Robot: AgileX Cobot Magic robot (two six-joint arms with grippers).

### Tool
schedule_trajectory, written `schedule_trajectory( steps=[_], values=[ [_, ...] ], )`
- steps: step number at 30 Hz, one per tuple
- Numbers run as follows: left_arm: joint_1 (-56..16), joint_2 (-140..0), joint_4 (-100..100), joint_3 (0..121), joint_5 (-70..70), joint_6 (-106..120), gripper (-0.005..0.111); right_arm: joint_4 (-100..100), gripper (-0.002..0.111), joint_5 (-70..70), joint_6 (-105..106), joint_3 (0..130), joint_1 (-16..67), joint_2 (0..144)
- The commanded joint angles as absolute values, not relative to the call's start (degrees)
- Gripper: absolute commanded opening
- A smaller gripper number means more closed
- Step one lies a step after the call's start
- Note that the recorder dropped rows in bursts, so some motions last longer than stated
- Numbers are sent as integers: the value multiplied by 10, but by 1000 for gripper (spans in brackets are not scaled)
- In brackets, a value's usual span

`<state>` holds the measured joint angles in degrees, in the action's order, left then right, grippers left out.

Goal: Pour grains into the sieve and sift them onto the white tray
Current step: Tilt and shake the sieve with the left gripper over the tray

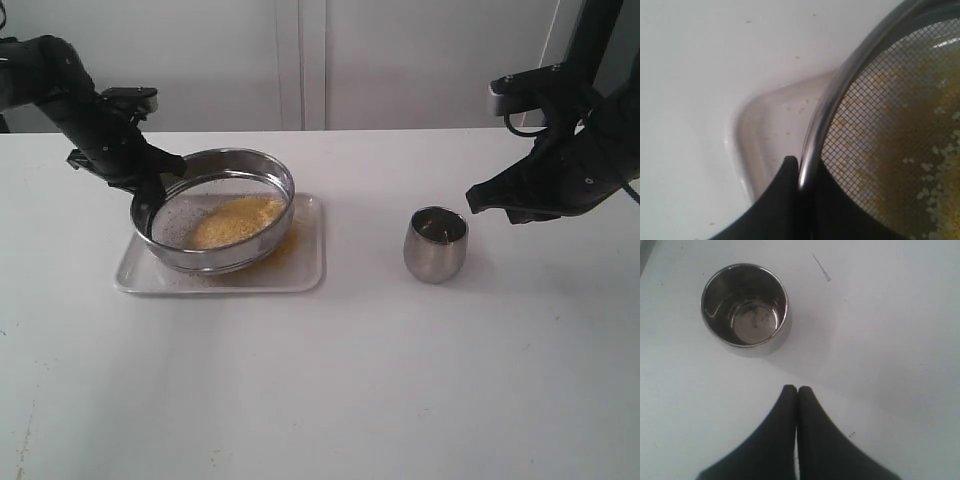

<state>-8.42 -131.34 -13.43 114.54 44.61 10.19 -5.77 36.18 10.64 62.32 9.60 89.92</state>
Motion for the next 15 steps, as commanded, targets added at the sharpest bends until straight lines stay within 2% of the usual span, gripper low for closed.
schedule_trajectory(
  steps=[1,4,11,15],
  values=[
    [-55,-1300,-158,1147,446,15,0,-57,0,355,104,626,91,898],
    [-46,-1300,-166,1147,470,17,0,-57,0,355,104,626,91,898],
    [-90,-1300,-149,1147,472,81,0,-57,0,357,104,626,91,898],
    [-50,-1300,-141,1147,488,45,0,-57,0,357,104,626,91,898]
  ],
)
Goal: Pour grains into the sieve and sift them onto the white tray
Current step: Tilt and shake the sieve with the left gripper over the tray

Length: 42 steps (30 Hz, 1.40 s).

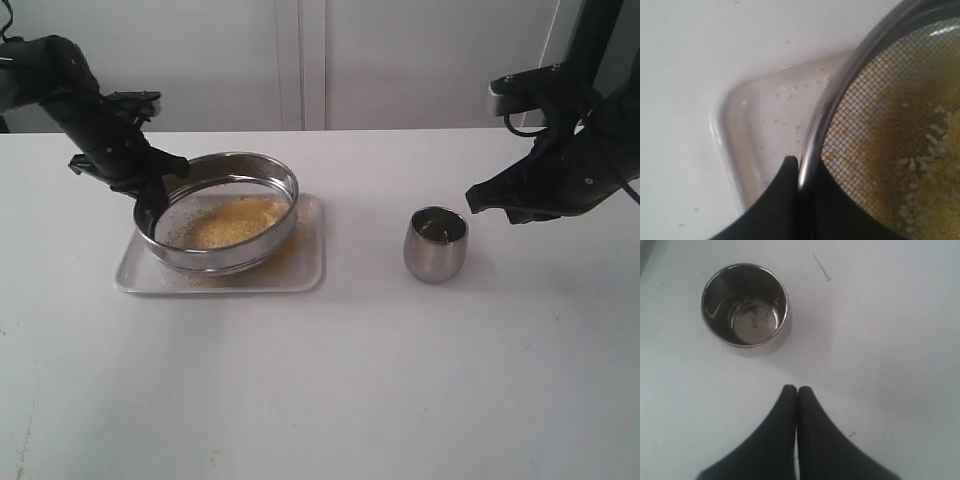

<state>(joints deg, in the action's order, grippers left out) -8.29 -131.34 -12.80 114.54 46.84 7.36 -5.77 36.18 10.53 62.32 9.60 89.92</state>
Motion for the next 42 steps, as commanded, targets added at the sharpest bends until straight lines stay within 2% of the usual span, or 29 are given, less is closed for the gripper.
schedule_trajectory(
  steps=[1,4,10,18,25,31,37,42],
  values=[
    [-41,-1300,-141,1147,495,42,0,-57,0,357,104,626,91,898],
    [-42,-1300,-149,1147,489,33,0,-57,0,357,104,626,91,898],
    [-93,-1300,-158,1148,458,71,0,-57,0,357,104,626,91,898],
    [-54,-1293,-132,1148,478,22,0,-57,0,357,104,626,91,898],
    [-108,-1293,-140,1148,458,51,0,-57,0,357,104,626,91,898],
    [-61,-1293,-134,1148,492,12,0,-57,0,356,104,626,91,898],
    [-108,-1293,-150,1148,470,73,0,-57,0,356,104,626,91,898],
    [-72,-1293,-160,1148,475,20,0,-57,0,357,104,626,91,898]
  ],
)
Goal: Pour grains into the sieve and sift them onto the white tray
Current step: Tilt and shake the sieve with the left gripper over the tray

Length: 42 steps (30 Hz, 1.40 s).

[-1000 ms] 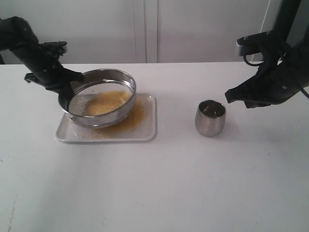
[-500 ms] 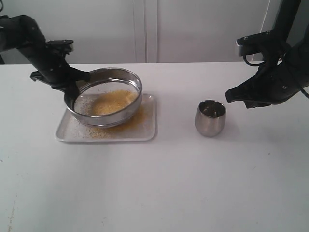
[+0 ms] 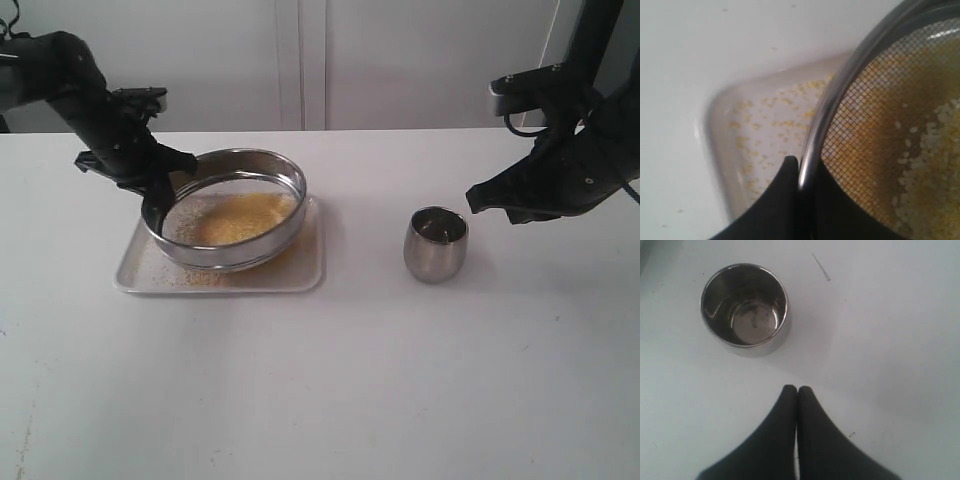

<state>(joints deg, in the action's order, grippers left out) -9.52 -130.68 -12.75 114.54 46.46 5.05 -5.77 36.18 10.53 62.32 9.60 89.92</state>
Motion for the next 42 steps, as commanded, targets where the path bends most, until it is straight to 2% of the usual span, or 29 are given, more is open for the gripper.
schedule_trajectory(
  steps=[1,3,8,12,17,24,27,30,32,36,38,42],
  values=[
    [-73,-1289,-161,1148,489,53,0,-57,0,357,104,626,91,898],
    [-87,-1284,-125,1148,504,110,0,-57,0,357,104,626,91,898],
    [-69,-1284,-105,1148,469,-20,0,-57,0,357,104,626,91,898],
    [-94,-1280,-162,1148,486,136,0,-57,0,357,104,626,91,898],
    [-66,-1280,-135,1148,457,-11,0,-57,0,356,104,626,91,898],
    [-96,-1279,-123,1148,511,115,0,-57,0,356,104,626,91,898],
    [-64,-1279,-88,1148,492,-13,0,-57,0,358,104,626,91,898],
    [-66,-1279,-205,1148,510,104,0,-57,0,358,104,626,91,898],
    [-83,-1276,-216,1148,531,193,0,-57,0,357,104,626,91,898],
    [-54,-1274,-69,1148,491,23,0,-57,0,357,104,626,91,898],
    [-47,-1274,-118,1148,491,44,0,-57,0,357,104,626,91,898],
    [-90,-1274,-196,1148,507,168,0,-57,0,357,104,626,91,898]
  ],
)
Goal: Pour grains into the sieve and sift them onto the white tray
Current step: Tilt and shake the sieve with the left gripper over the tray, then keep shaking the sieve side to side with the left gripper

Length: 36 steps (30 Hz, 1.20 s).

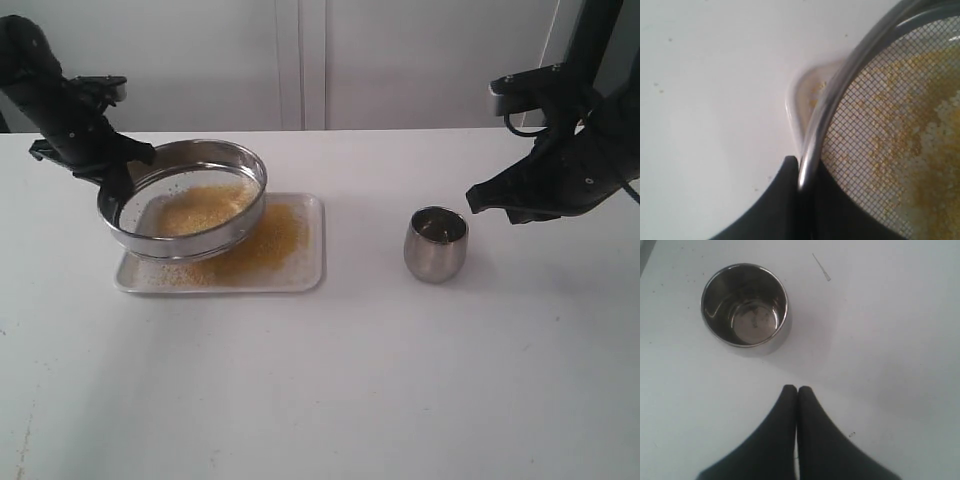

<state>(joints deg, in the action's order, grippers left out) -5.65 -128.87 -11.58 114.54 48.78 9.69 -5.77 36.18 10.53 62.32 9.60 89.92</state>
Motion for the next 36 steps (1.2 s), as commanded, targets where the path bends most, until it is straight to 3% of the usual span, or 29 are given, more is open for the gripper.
schedule_trajectory(
  steps=[1,6,9,11,14,16,19,22,27,30,33,36],
  values=[
    [-94,-1274,-177,1148,498,159,0,-57,0,357,104,626,91,898],
    [-54,-1274,-151,1147,491,50,0,-57,0,357,88,626,91,898],
    [-81,-1274,-225,1147,521,172,0,-57,0,356,89,626,91,898],
    [-98,-1274,-160,1148,520,168,0,-57,0,358,88,626,91,898],
    [-66,-1273,-95,1155,504,54,0,-57,0,358,88,626,91,898],
    [-54,-1273,-163,1155,506,67,0,-57,0,358,88,626,91,898],
    [-94,-1273,-226,1155,525,173,0,-57,0,357,88,626,91,898],
    [-123,-1273,-158,1155,517,165,0,-57,0,357,88,626,91,898],
    [-57,-1272,-147,1155,514,63,0,-57,0,357,88,626,91,898],
    [-94,-1275,-217,1153,499,132,0,-57,0,357,88,626,91,898],
    [-135,-1275,-167,1153,495,142,0,-58,0,357,88,626,91,898],
    [-117,-1272,-109,1154,518,119,0,-58,0,358,88,626,91,898]
  ],
)
